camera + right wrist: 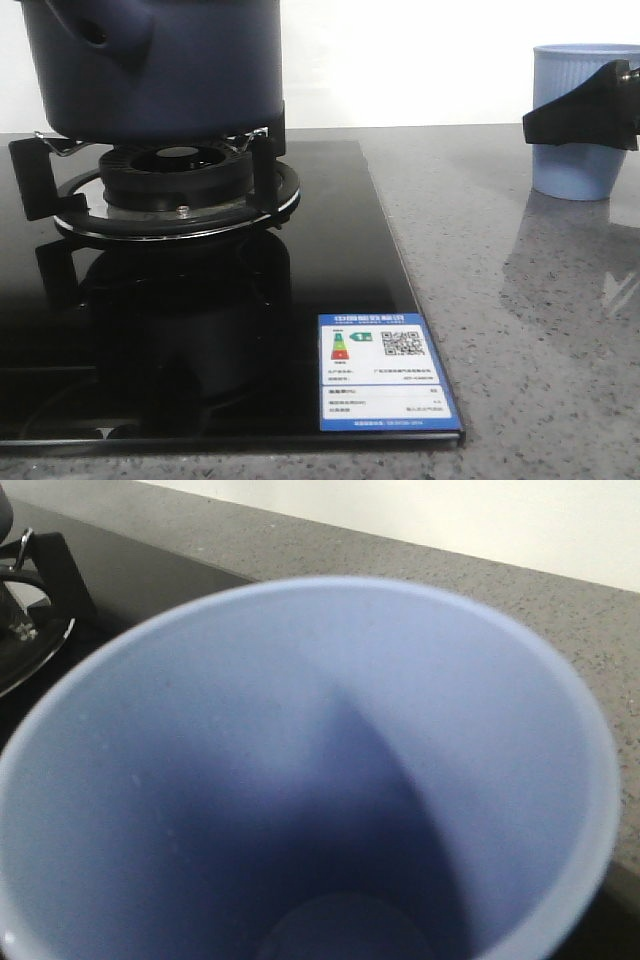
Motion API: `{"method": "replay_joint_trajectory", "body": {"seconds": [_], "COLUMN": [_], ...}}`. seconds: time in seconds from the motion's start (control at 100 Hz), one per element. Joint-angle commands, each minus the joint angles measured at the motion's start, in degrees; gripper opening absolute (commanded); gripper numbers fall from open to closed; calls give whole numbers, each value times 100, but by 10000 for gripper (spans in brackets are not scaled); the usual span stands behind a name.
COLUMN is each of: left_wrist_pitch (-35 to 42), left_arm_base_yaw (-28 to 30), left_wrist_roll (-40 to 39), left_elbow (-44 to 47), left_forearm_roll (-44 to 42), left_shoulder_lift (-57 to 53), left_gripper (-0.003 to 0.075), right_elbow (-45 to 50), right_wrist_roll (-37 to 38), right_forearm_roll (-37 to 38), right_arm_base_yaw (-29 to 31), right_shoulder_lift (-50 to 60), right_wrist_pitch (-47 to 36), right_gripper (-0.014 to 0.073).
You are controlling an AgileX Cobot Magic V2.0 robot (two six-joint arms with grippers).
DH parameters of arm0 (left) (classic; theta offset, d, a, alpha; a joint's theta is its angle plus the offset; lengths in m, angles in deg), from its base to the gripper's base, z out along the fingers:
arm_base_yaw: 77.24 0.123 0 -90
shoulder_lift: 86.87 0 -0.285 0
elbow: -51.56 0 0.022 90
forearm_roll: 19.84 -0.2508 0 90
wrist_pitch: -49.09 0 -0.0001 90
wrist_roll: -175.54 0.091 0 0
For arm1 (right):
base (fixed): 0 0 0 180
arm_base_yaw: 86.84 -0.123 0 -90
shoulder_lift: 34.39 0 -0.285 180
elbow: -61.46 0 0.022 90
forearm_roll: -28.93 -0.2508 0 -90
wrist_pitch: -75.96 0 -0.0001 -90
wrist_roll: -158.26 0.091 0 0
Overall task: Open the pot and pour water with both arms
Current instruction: 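Set the cup on the counter and open the right gripper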
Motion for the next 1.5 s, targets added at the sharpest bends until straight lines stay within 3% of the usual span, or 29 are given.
{"method": "replay_joint_trajectory", "body": {"seconds": [0.0,0.16,0.34,0.5,1.02,1.49], "left_wrist_pitch": [578,582,607,620,710,394], "left_arm_base_yaw": [10,10,10,10,10,-240], "left_wrist_roll": [8,8,8,8,8,8], "left_elbow": [-213,-213,-213,-213,-213,-213], "left_forearm_roll": [-52,-52,-60,-60,-73,-73], "left_shoulder_lift": [-113,-113,-113,-113,-113,-113], "left_gripper": [372,372,372,372,372,372], "right_elbow": [-123,-123,-123,-123,-123,-123], "right_wrist_roll": [88,590,1087,1655,3414,3974], "right_forearm_roll": [-6,357,619,1564,2953,2953], "right_arm_base_yaw": [29,291,964,1421,1466,1530], "right_shoulder_lift": [244,388,589,848,2021,3920], "right_wrist_pitch": [-317,-297,-814,-1087,-1498,174], "right_gripper": [659,659,659,659,659,659]}}
